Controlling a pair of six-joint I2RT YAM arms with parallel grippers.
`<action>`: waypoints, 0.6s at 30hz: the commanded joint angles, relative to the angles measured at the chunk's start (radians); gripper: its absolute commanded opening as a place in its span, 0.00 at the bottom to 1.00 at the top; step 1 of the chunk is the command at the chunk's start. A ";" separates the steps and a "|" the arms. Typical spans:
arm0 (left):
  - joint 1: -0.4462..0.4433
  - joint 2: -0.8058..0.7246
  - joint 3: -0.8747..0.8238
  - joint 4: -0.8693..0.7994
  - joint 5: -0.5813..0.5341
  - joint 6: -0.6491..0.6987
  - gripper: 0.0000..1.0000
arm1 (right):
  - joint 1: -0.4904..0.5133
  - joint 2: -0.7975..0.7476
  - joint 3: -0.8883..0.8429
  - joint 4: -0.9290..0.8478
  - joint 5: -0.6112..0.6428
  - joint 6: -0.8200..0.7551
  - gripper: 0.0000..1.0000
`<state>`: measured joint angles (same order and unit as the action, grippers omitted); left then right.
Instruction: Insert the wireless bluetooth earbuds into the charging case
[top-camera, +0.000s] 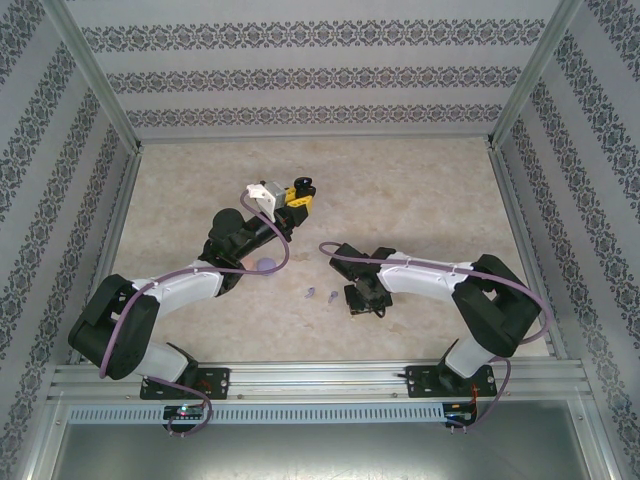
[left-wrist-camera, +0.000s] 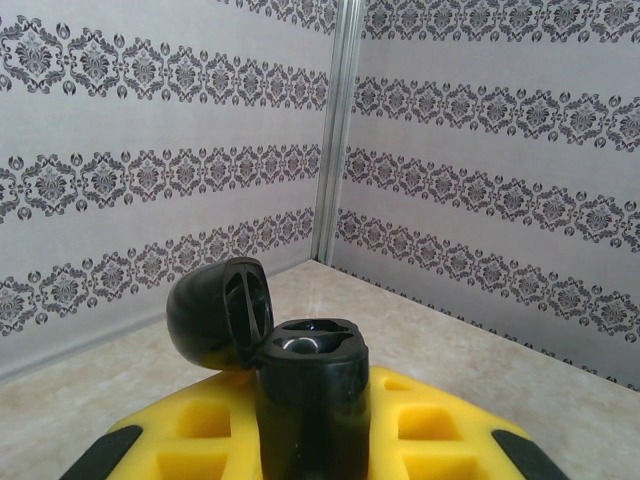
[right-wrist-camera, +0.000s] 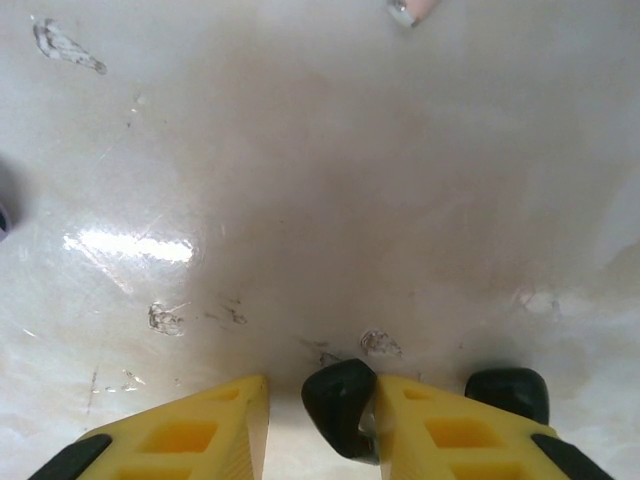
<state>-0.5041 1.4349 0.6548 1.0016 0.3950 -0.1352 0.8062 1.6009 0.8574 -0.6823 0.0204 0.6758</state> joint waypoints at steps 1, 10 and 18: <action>-0.018 -0.030 0.014 0.008 0.010 0.014 0.00 | -0.026 0.033 0.003 -0.032 0.052 -0.034 0.32; -0.020 -0.027 0.018 0.006 0.010 0.017 0.00 | -0.044 0.029 -0.007 -0.030 0.047 -0.062 0.27; -0.024 -0.022 0.022 0.003 0.021 0.018 0.00 | -0.056 0.022 -0.007 -0.030 0.045 -0.081 0.20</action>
<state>-0.5137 1.4349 0.6548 1.0008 0.3958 -0.1349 0.7738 1.6062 0.8646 -0.6849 0.0002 0.6163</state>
